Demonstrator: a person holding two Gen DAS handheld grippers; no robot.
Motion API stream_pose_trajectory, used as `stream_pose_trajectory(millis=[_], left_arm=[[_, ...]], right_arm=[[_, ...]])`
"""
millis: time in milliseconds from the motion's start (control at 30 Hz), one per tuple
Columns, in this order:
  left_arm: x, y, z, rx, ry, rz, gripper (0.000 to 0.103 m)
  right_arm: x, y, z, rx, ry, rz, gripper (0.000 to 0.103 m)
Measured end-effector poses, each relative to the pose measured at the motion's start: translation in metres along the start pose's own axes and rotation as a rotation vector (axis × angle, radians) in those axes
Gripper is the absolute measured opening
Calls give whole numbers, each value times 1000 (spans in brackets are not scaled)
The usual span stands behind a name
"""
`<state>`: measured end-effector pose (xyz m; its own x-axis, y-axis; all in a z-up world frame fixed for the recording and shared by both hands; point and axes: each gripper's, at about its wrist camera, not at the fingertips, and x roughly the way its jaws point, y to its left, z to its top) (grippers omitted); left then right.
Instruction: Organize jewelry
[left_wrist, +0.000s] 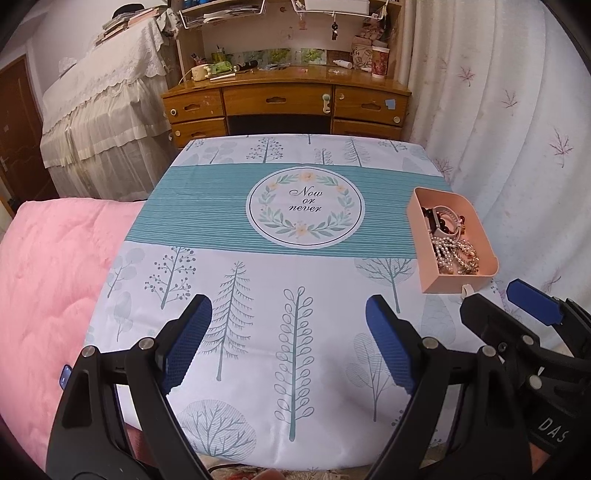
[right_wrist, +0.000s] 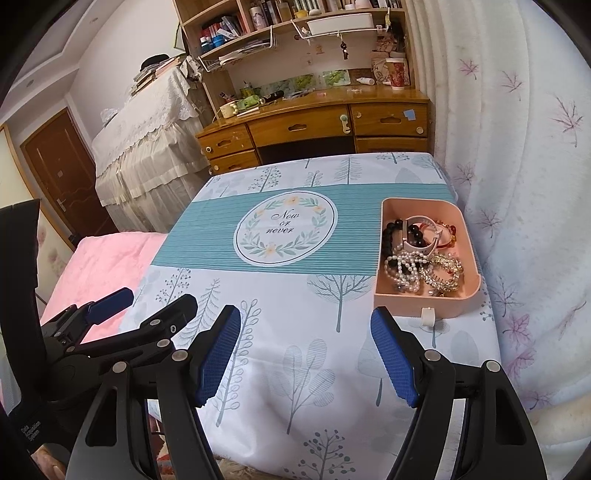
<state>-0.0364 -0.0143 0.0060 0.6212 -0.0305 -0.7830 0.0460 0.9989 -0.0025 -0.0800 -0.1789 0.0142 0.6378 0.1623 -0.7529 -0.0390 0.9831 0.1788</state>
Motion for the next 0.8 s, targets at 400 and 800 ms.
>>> stream_pose_trajectory(millis=[400, 800], left_arm=[[1, 3, -1, -4, 2, 5, 84], [0, 7, -1, -1, -2, 17, 84]], right_arm=[[2, 4, 1, -2, 3, 0, 74], [2, 3, 1, -2, 3, 2, 74]])
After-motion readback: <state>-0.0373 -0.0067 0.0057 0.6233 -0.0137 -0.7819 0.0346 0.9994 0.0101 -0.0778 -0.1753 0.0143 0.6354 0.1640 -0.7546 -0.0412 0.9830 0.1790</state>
